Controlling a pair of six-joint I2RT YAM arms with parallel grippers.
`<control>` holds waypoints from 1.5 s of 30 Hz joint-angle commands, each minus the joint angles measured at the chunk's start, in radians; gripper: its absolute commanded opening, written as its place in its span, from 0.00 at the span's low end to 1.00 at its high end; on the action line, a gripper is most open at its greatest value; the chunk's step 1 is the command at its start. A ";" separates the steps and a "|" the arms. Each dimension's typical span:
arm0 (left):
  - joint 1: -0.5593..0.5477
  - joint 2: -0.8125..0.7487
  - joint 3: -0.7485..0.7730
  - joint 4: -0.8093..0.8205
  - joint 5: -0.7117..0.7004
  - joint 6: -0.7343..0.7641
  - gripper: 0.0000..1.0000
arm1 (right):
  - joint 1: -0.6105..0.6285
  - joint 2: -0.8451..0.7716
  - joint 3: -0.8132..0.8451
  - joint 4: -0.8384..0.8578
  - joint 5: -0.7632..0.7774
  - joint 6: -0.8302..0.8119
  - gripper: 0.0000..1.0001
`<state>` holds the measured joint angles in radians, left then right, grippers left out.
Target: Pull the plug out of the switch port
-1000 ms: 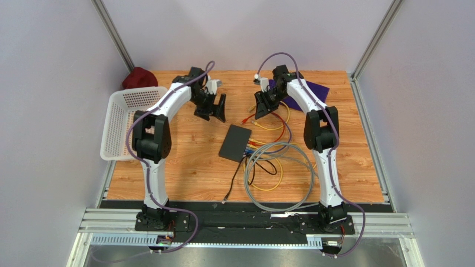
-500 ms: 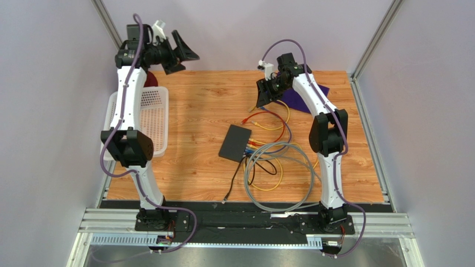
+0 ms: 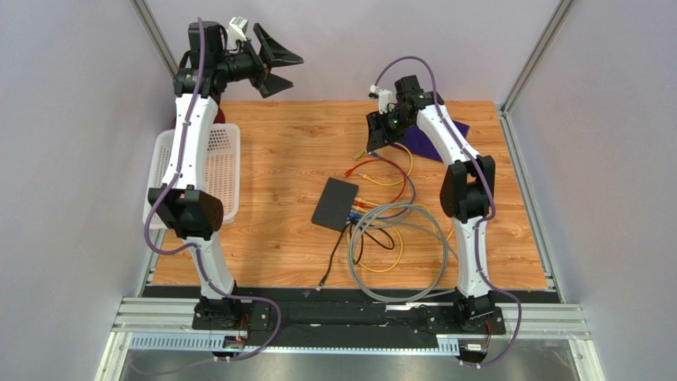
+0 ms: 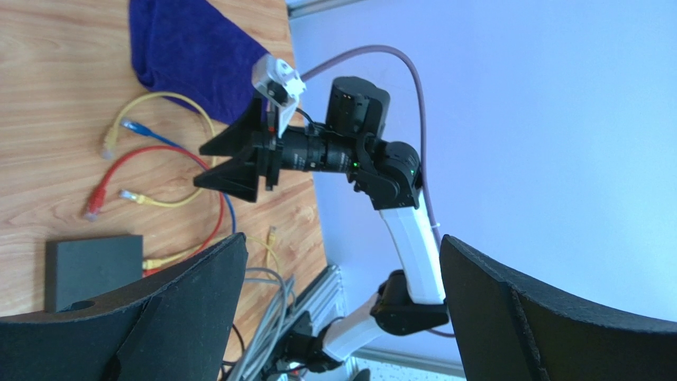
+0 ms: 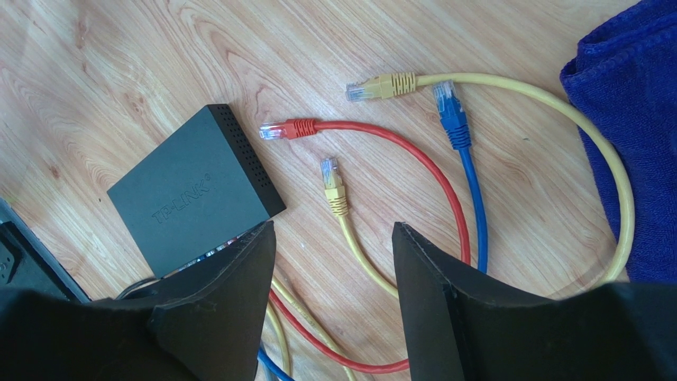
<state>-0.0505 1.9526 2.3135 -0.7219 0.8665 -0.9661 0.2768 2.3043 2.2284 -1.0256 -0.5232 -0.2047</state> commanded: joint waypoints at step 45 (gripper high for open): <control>-0.069 -0.218 -1.017 -0.054 -0.211 0.892 0.99 | 0.134 0.171 -0.053 0.022 -0.218 0.148 0.70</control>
<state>-0.1226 1.6573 1.2366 -0.8215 0.6964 -0.1040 0.3988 2.3775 1.9732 -1.0706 -0.6876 -0.1368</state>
